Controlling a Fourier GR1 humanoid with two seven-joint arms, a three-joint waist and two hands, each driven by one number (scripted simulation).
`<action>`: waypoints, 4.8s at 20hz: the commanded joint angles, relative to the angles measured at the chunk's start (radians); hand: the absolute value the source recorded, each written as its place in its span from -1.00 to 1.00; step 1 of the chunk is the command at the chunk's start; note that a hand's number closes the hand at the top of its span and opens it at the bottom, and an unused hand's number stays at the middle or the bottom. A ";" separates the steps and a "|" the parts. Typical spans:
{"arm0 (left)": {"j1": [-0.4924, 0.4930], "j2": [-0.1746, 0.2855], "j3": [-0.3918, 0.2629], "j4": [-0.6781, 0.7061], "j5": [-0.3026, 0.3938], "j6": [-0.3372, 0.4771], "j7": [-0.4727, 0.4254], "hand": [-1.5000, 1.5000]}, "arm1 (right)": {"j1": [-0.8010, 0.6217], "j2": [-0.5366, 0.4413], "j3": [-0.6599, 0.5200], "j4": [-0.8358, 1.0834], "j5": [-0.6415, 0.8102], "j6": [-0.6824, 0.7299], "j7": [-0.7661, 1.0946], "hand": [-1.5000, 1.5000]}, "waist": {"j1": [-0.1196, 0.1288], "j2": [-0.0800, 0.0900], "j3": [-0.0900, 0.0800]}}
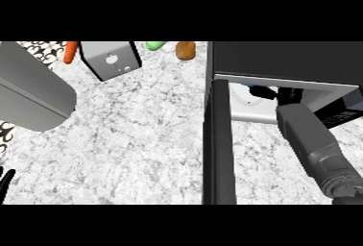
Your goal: Pick up the milk, place it into the microwave and close the microwave
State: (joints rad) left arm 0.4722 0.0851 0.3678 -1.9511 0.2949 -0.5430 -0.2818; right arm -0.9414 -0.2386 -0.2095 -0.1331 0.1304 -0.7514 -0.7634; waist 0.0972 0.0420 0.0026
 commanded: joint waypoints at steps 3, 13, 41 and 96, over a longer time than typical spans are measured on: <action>-0.002 -0.001 -0.008 0.018 -0.011 -0.006 0.004 -1.00 | 0.030 -0.046 -0.013 0.046 0.004 -0.044 0.010 1.00 | 0.011 0.009 0.003; -0.068 0.006 -0.023 0.068 -0.047 0.010 0.015 -1.00 | 0.002 -0.025 0.040 0.068 0.070 -0.066 0.022 -1.00 | 0.018 0.014 0.003; -0.094 -0.013 -0.027 0.133 -0.120 0.011 -0.073 -1.00 | -0.013 0.074 0.022 0.028 0.074 -0.057 0.013 -1.00 | -0.007 -0.005 0.002; -0.258 -0.085 -0.700 0.149 -0.555 0.195 0.043 1.00 | 1.232 0.119 0.090 -1.278 -0.335 0.948 -0.015 -1.00 | -0.113 -0.043 -0.004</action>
State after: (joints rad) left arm 0.3053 0.0003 -0.2546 -1.8873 -0.1707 -0.4386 -0.2166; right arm 0.2213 -0.0993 -0.0973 -1.2872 -0.1473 0.1691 -0.8375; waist -0.0235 -0.0040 -0.0014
